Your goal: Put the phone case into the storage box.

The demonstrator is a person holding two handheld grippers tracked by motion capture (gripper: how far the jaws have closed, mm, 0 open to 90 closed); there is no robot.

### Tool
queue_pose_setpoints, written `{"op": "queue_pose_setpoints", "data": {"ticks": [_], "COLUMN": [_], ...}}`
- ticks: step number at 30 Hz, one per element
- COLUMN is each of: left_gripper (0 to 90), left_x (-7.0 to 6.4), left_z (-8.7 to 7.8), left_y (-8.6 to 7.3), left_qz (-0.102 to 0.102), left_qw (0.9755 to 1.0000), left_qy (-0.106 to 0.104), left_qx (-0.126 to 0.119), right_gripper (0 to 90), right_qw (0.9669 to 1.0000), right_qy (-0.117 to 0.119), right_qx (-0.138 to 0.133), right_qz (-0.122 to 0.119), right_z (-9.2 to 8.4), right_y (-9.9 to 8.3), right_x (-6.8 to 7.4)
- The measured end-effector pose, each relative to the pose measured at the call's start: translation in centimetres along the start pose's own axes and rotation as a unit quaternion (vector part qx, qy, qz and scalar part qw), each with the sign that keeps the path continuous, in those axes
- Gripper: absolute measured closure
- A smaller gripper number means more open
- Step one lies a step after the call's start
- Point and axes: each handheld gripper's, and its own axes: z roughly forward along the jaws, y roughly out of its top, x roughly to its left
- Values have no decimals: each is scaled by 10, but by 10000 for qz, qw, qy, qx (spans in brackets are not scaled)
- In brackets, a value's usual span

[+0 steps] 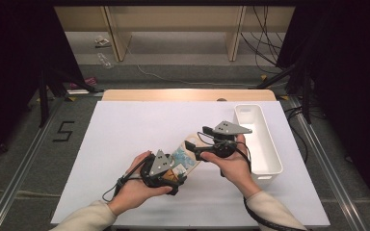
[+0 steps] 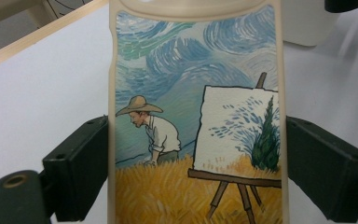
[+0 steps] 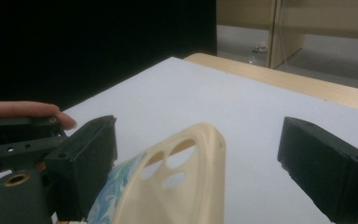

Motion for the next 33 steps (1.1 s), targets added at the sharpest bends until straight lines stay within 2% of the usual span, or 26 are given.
{"op": "queue_pose_setpoints", "data": {"ticks": [3,5,11,33], "left_gripper": [116,116,116,117], "left_x": [0,0,0,-1], "left_z": [0,1,2,4], "left_y": [0,-1,-2,-3], "left_qz": [-1,3,20,56], "left_qw": [10000,10000,10000,10000], "left_qy": [1,7,-24,-36], "left_qx": [1,9,24,46], "right_gripper": [144,149,179,567], "right_qw": [9999,9998,9996,9974], "right_qy": [-79,-32,23,258], "right_qx": [131,153,233,364], "right_qz": [62,140,152,563], "right_z": [4,6,9,17], "right_y": [0,-1,-1,-4], "right_x": [0,-1,-1,-5]}}
